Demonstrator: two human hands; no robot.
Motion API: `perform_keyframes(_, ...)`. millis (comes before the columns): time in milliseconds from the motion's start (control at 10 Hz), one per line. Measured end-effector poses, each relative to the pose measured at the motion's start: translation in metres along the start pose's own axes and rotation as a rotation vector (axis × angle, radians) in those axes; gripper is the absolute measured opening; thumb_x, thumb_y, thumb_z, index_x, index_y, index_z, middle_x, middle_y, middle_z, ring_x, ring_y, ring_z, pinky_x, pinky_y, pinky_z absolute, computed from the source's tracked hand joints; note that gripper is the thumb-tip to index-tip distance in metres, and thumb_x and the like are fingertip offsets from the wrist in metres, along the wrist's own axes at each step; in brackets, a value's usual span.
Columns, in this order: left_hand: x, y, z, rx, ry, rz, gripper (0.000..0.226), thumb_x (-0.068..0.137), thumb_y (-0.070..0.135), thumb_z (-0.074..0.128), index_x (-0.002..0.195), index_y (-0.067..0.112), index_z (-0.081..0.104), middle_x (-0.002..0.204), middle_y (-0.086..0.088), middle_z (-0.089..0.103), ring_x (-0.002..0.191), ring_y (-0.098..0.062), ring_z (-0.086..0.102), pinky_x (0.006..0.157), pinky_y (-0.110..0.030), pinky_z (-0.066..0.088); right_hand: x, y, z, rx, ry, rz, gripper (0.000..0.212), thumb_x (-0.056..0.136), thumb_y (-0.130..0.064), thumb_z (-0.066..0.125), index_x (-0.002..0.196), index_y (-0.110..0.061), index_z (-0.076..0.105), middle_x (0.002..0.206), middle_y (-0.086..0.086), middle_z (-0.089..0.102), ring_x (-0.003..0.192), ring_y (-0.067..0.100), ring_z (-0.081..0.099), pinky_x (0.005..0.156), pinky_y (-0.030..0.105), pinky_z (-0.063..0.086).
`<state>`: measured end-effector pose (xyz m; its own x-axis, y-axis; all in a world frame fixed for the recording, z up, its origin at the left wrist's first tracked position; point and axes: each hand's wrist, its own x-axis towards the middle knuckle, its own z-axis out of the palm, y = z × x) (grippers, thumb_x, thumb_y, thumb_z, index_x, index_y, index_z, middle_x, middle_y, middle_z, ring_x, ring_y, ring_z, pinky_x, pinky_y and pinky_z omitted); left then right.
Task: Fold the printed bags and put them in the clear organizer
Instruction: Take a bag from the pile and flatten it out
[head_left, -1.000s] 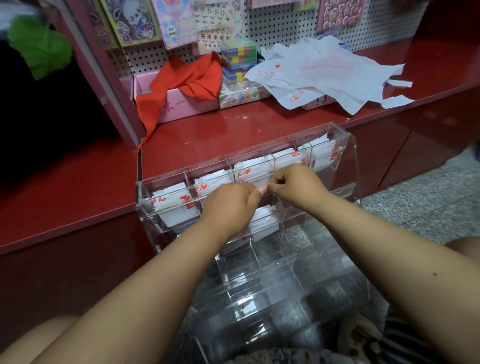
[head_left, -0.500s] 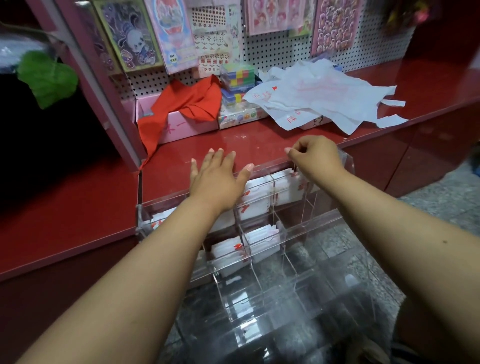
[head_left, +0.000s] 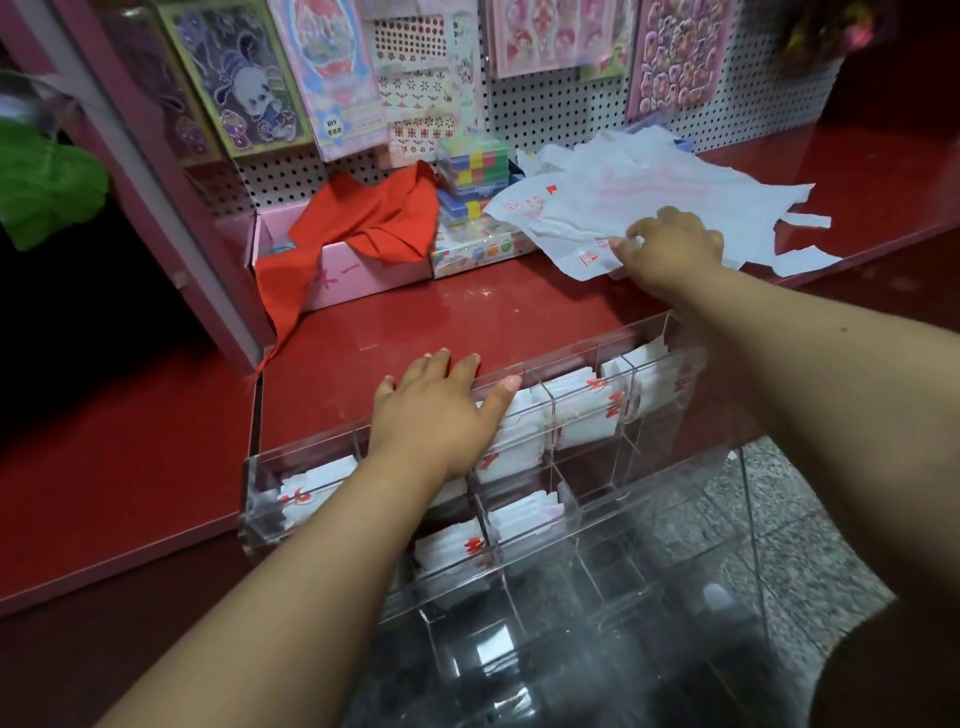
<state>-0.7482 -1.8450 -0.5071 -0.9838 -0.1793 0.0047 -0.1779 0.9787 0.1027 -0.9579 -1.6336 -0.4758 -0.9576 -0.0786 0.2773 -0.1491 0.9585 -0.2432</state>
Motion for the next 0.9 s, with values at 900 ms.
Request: perform_keyframes(900, -0.035, -0.014, -0.047, -1.705, 0.100, -0.293, 0.043, 0.101, 0.044, 0.039, 0.127, 0.015, 0.057, 0.121, -0.017, 0.059, 0.099, -0.018, 0.065, 0.075, -0.028, 0.057, -0.194, -0.138, -0.047, 0.067, -0.079, -0.803, 0.028, 0.094, -0.022, 0.045, 0.104, -0.008, 0.067, 0.103, 0.014, 0.061, 0.102, 0.030, 0.053, 0.086, 0.036, 0.038)
